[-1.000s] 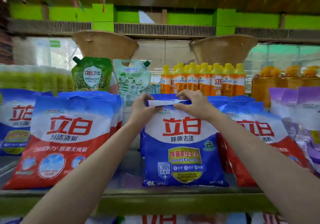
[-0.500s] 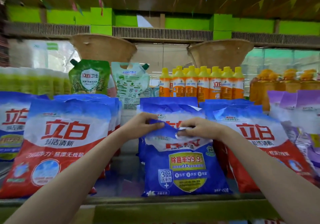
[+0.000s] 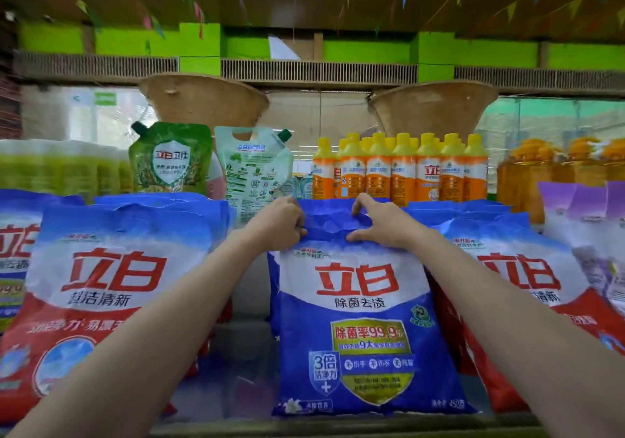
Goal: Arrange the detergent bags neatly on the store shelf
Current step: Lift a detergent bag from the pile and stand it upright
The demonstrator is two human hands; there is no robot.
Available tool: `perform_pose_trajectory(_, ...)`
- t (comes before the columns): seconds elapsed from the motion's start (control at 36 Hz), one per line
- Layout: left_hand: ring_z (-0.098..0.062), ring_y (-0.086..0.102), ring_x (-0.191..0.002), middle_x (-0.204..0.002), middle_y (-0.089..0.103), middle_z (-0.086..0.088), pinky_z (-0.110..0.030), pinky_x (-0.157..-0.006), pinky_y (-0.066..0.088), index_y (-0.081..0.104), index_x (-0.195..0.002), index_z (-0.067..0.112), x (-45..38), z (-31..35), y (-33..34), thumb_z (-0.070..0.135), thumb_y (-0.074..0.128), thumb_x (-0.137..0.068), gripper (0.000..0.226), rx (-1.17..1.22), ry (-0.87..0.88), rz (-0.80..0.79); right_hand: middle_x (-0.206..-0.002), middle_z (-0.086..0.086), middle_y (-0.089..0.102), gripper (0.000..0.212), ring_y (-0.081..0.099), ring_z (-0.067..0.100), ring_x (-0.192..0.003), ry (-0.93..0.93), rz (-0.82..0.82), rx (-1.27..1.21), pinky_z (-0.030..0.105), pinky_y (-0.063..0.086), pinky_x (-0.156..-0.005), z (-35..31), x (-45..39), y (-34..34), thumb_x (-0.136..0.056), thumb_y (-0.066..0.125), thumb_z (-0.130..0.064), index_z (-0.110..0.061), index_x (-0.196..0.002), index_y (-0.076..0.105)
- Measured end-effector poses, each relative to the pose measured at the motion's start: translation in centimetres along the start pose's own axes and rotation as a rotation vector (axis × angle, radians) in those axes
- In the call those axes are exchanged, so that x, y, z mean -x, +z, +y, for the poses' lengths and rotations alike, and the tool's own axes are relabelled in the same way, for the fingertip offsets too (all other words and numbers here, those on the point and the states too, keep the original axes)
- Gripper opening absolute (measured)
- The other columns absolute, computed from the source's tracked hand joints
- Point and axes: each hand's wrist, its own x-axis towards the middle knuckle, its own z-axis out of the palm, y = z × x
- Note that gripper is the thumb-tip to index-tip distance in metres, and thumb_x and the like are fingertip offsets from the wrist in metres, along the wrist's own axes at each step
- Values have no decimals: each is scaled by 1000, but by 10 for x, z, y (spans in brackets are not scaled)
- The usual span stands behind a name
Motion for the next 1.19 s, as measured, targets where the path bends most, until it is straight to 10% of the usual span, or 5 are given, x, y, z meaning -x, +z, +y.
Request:
perform_pose_trajectory(0.17,-26,59,-84,-88,67,-10,-32,-78,45,69,-78,3,-6,-5,-16,16,61,-87,17,-78,86,66,-126,1,46,61,49,23,-111,-28,-216,-124,33,41,-88,13,10,-20,-77,72,-42,-32,-121,33)
perform_pose_trajectory(0.47,-31,60,-81,-87,67,-16,-34,-72,42,60,-84,2,-21,-7,7,13,50,-93,17,-97,39,290,-128,4,57,44,51,20,-117,-47,-15,-97,22,36,-88,28,1,-15,-84,67,-33,-14,-122,56)
perform_pose_trajectory(0.64,-21,49,-82,-82,51,-1,-28,-73,37,48,-76,13,-6,-16,-2,8,59,-86,15,-50,149,132,-71,9,53,52,49,19,-69,-3,-2,-66,32,35,-64,18,-10,-15,-92,48,-49,-2,-74,61)
perform_pose_trajectory(1.0,-30,57,-88,-91,65,-13,-30,-68,35,47,-78,13,11,-11,3,9,57,-88,14,129,-104,192,-91,-2,61,23,55,15,-87,19,-188,43,22,41,-63,-10,-23,-35,-88,63,-32,-12,-98,70)
perform_pose_trajectory(1.19,-24,54,-86,-93,64,-12,-27,-72,34,58,-87,10,11,0,13,15,57,-90,6,317,-303,308,-81,7,61,10,57,21,-86,104,10,70,24,37,-56,12,-7,-37,-87,61,-13,-7,-84,68)
